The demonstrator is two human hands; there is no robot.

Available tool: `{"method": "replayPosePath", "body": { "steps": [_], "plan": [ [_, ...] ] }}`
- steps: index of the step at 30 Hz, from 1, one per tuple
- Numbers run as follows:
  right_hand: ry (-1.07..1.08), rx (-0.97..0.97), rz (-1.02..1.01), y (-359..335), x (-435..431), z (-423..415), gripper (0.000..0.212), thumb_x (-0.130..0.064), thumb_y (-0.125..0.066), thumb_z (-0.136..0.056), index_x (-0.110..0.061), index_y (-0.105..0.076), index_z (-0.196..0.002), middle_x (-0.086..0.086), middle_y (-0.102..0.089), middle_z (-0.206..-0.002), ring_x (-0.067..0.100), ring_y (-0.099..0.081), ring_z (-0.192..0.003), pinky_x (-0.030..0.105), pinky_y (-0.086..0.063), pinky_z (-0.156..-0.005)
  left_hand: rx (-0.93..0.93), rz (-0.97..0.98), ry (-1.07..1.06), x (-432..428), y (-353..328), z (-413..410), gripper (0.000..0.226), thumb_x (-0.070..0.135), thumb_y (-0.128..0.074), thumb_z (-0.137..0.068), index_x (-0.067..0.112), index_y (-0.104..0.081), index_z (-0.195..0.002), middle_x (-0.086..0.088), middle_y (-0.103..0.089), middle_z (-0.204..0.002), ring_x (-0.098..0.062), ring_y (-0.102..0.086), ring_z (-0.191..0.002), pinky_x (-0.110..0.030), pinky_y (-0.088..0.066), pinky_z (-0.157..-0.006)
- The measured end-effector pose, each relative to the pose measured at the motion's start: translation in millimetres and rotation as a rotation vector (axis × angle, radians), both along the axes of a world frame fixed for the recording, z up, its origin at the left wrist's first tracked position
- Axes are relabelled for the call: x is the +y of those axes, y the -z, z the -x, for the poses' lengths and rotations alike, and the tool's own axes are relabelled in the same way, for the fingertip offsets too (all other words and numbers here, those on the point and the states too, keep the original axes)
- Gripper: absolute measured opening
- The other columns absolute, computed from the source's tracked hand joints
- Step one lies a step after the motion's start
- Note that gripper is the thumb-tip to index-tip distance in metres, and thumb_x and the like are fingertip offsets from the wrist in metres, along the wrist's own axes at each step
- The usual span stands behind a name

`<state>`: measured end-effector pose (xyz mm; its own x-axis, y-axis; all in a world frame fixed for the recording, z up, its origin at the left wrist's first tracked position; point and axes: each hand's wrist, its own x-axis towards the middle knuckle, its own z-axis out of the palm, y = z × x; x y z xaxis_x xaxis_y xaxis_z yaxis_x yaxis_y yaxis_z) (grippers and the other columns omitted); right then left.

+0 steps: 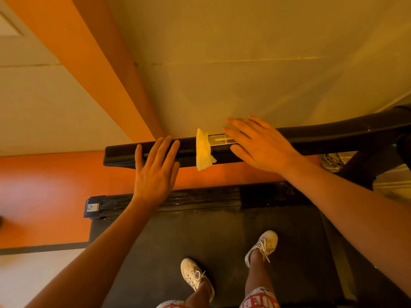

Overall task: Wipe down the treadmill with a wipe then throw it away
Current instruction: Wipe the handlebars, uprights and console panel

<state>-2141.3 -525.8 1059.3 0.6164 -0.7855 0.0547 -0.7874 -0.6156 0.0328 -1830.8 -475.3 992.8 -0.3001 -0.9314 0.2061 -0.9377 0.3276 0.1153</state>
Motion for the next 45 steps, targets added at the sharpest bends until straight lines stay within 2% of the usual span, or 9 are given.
{"method": "replayPosePath", "body": {
  "steps": [3,6,11,17,23,27,30,35,45],
  "plan": [
    [0.047,-0.13,0.031,2.0,7.2,-43.5,0.051,-0.038,-0.035,-0.108,-0.012,-0.05,-0.148,0.014,-0.049,-0.154,0.031,-0.052,-0.138,0.049,-0.039,-0.115,0.028,0.046,-0.084,-6.2,1.3,9.3,0.049,0.046,-0.026,-0.11,0.025,-0.046,-0.15,-0.004,-0.051,-0.152,-0.029,-0.039,-0.146,-0.074,-0.007,-0.115],
    [0.109,-0.198,0.032,3.4,5.4,-84.2,0.053,-0.036,-0.033,-0.105,-0.007,-0.056,-0.142,0.015,-0.059,-0.144,0.031,-0.057,-0.131,0.049,-0.042,-0.111,0.066,0.056,-0.123,-13.7,-0.9,11.2,0.048,0.047,-0.026,-0.111,0.027,-0.054,-0.144,-0.001,-0.058,-0.144,-0.028,-0.045,-0.14,-0.072,-0.013,-0.114],
    [0.233,-0.049,0.002,23.0,6.8,-111.2,0.063,-0.043,-0.018,-0.106,-0.007,-0.057,-0.14,0.014,-0.065,-0.136,0.029,-0.061,-0.127,0.05,-0.036,-0.116,0.004,0.146,0.003,-22.0,12.0,-3.9,0.044,0.044,-0.03,-0.112,0.026,-0.046,-0.149,-0.003,-0.058,-0.145,-0.03,-0.05,-0.132,-0.066,-0.031,-0.107],
    [0.181,-0.02,0.197,37.5,11.6,-96.3,0.054,-0.039,-0.027,-0.107,-0.005,-0.06,-0.135,0.015,-0.066,-0.132,0.03,-0.062,-0.124,0.049,-0.037,-0.115,-0.177,0.28,0.41,-39.0,11.3,-41.0,0.052,0.033,-0.044,-0.111,0.021,-0.031,-0.159,-0.005,-0.04,-0.162,-0.032,-0.047,-0.141,-0.057,-0.042,-0.1],
    [0.212,-0.115,0.203,37.6,14.1,-98.6,0.051,-0.036,-0.029,-0.105,-0.009,-0.061,-0.134,0.013,-0.067,-0.131,0.03,-0.064,-0.12,0.047,-0.044,-0.108,-0.204,0.162,0.727,-67.6,-11.5,-54.0,0.054,0.032,-0.038,-0.109,0.015,-0.027,-0.159,-0.01,-0.034,-0.162,-0.035,-0.046,-0.141,-0.052,-0.05,-0.101],
    [0.24,-0.08,0.186,38.9,14.5,-99.9,0.056,-0.04,-0.024,-0.106,-0.009,-0.059,-0.138,0.013,-0.065,-0.136,0.03,-0.061,-0.124,0.051,-0.034,-0.115,-0.249,0.059,0.806,-80.7,-17.4,-57.7,0.062,0.034,-0.034,-0.111,0.019,-0.008,-0.164,-0.01,-0.026,-0.165,-0.035,-0.04,-0.146,-0.05,-0.048,-0.107],
    [0.232,-0.053,0.207,40.7,14.1,-95.7,0.055,-0.039,-0.026,-0.108,-0.008,-0.058,-0.139,0.013,-0.064,-0.137,0.032,-0.059,-0.128,0.052,-0.031,-0.118,-0.279,0.076,0.811,-80.6,-14.8,-57.0,0.058,0.035,-0.028,-0.113,0.013,-0.01,-0.164,-0.014,-0.024,-0.166,-0.037,-0.033,-0.15,-0.05,-0.042,-0.113],
    [0.243,-0.173,0.428,57.9,15.6,-90.6,0.04,-0.032,-0.042,-0.106,-0.009,-0.066,-0.128,0.01,-0.068,-0.129,0.032,-0.062,-0.122,0.051,-0.036,-0.115,-0.361,0.199,1.04,-98.4,-11.3,-74.2,0.058,0.032,-0.022,-0.114,0.007,-0.004,-0.163,-0.013,-0.001,-0.171,-0.033,-0.007,-0.157,-0.045,-0.014,-0.126],
    [0.376,-0.324,0.539,63.8,18.7,-99.5,0.034,-0.029,-0.046,-0.105,-0.013,-0.071,-0.12,0.005,-0.073,-0.12,0.028,-0.066,-0.111,0.049,-0.037,-0.111,-0.314,0.176,1.109,-98.9,-13.8,-78.1,0.075,0.009,-0.055,-0.1,0.004,-0.013,-0.162,-0.016,-0.009,-0.17,-0.034,-0.018,-0.156,-0.051,-0.032,-0.121]
  ]
}}
